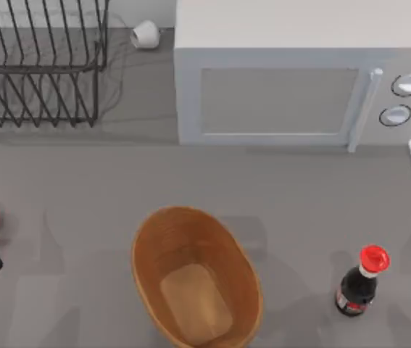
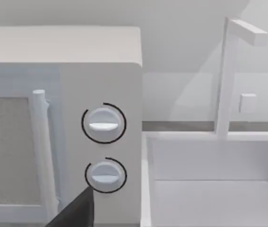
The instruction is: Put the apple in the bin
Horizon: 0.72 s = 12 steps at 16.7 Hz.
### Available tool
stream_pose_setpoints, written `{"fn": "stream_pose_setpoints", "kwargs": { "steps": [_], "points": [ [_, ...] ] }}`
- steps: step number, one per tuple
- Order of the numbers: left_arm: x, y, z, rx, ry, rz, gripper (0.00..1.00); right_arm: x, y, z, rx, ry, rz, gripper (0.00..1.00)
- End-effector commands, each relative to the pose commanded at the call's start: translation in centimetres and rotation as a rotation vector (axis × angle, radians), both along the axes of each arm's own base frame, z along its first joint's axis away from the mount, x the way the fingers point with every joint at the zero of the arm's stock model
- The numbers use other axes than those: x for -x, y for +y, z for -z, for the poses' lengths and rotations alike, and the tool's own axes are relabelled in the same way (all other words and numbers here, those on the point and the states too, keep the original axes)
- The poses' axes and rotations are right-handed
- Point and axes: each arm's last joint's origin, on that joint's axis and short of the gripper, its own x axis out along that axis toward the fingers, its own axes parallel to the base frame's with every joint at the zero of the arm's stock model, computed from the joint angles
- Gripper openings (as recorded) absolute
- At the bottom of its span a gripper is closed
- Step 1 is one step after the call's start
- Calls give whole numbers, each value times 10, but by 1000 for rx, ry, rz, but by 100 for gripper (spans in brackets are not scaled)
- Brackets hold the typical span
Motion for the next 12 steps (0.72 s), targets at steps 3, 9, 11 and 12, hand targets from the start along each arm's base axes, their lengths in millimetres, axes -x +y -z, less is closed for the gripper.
{"fn": "stream_pose_setpoints", "kwargs": {
  "steps": [3,9,11,12],
  "points": [
    [0,0,-2,-11,8,-1,100,0,0,0,0,0,0,100],
    [-12,7,-34,-274,226,42,100,0,0,0,0,0,0,100],
    [-27,11,-45,-414,366,104,100,0,0,0,0,0,0,100],
    [-37,14,-48,-483,443,150,100,0,0,0,0,0,0,100]
  ]
}}
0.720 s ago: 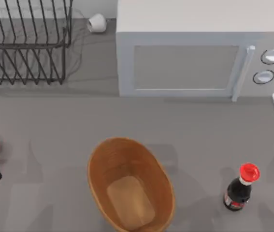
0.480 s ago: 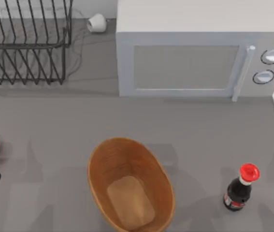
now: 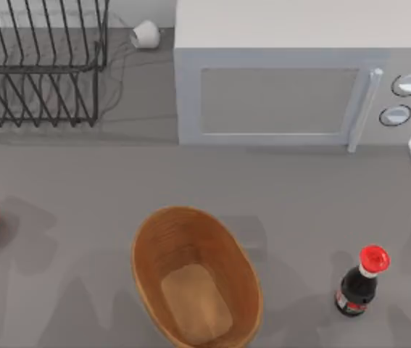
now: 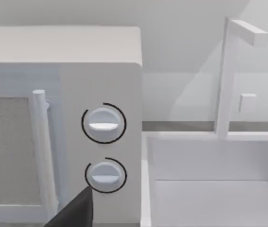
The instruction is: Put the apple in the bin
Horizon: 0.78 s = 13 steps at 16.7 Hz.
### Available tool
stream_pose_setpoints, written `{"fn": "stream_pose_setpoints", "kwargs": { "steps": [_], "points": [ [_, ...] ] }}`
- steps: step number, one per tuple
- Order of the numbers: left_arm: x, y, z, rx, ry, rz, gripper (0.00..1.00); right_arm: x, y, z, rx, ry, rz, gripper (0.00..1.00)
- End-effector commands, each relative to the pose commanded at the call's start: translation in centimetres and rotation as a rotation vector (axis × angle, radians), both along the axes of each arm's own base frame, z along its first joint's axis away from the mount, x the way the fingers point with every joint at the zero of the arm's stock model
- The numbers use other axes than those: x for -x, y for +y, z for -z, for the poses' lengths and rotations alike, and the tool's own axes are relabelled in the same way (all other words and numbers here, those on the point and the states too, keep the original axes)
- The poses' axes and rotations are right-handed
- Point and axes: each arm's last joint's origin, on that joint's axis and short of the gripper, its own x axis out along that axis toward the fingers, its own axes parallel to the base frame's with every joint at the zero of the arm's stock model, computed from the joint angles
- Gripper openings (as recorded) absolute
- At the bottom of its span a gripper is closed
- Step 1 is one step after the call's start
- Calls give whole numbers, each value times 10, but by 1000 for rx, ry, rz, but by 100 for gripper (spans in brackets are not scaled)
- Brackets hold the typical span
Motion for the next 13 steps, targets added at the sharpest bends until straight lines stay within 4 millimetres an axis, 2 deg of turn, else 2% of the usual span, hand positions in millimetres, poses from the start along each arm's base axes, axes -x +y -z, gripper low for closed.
{"fn": "stream_pose_setpoints", "kwargs": {
  "steps": [3,7,10,13],
  "points": [
    [-36,14,-1,-158,256,167,100,0,0,0,0,0,0,100],
    [-85,38,15,-246,515,437,100,0,0,0,0,0,0,100],
    [-114,58,29,-255,604,612,100,0,0,0,0,0,0,100],
    [-134,74,42,-254,633,743,100,0,0,0,0,0,0,100]
  ]
}}
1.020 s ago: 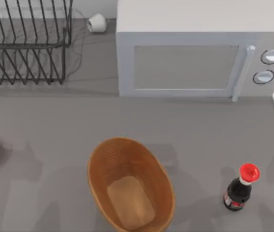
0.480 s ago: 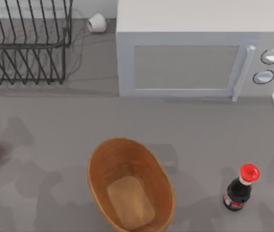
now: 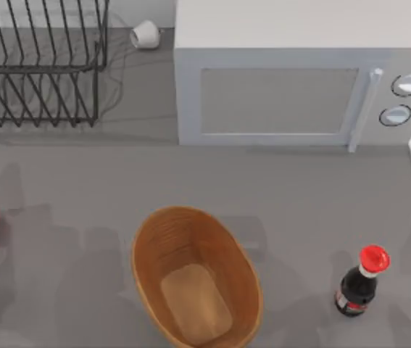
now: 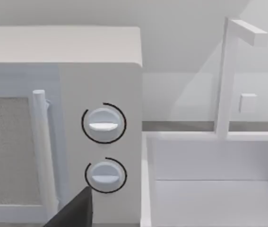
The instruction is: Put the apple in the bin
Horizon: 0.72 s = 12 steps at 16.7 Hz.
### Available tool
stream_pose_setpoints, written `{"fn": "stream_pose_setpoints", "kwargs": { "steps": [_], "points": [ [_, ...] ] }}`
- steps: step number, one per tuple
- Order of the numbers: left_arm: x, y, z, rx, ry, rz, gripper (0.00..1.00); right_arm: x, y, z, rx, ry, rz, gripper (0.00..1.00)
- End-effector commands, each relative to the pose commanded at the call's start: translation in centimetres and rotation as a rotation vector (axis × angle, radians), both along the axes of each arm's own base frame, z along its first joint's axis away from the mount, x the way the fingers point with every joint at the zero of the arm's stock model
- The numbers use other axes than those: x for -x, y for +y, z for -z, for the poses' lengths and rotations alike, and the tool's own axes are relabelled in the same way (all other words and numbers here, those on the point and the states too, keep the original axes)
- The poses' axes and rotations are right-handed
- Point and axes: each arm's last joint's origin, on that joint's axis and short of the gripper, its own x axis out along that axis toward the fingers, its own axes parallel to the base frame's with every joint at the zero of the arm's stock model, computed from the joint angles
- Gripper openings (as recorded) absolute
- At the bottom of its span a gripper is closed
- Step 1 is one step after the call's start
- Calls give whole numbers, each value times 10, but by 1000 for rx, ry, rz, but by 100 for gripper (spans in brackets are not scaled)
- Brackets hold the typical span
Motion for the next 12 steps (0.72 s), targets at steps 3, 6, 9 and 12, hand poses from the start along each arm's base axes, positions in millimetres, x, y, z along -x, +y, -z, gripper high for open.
{"fn": "stream_pose_setpoints", "kwargs": {
  "steps": [3,6,9,12],
  "points": [
    [-10,9,8,18,17,57,100,0,0,0,0,0,0,100],
    [-11,10,8,19,18,60,100,0,0,0,0,0,0,100],
    [-11,8,9,18,18,63,100,0,0,0,0,0,0,100],
    [-17,3,25,21,23,61,100,0,0,0,0,0,0,100]
  ]
}}
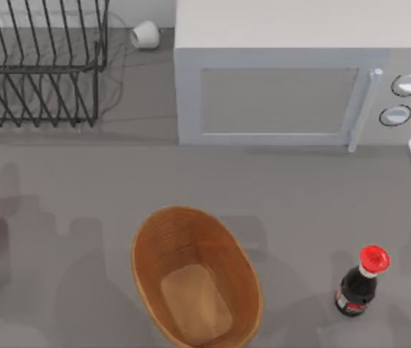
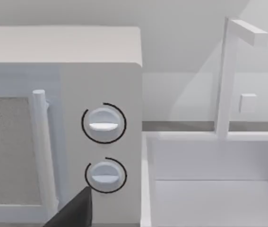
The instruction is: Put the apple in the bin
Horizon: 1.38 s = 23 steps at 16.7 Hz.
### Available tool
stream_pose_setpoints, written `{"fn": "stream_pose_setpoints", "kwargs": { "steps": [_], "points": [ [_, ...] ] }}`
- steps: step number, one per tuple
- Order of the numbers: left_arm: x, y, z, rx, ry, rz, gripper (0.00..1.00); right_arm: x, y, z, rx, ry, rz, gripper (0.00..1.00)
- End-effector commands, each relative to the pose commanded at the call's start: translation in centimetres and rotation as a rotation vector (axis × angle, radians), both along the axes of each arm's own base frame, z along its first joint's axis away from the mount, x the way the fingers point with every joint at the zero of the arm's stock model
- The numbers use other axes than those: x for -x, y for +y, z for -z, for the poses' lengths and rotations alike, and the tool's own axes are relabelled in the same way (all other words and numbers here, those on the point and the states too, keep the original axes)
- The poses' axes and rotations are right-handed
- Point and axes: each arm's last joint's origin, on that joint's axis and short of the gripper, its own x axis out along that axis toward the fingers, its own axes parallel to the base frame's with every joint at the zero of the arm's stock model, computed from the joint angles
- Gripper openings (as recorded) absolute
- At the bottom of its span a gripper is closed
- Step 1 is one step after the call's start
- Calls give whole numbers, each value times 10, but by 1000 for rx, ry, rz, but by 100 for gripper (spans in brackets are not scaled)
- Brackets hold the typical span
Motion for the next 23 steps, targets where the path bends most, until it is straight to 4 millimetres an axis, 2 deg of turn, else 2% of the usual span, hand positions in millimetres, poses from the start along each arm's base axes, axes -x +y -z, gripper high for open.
{"fn": "stream_pose_setpoints", "kwargs": {
  "steps": [5,10,23],
  "points": [
    [-11,-15,40,-4,-11,0,100,0,0,0,0,0,0,100],
    [-11,-18,46,-2,-5,0,100,0,0,0,0,0,0,100],
    [-11,-18,46,-2,-5,0,2,0,0,0,0,0,0,100]
  ]
}}
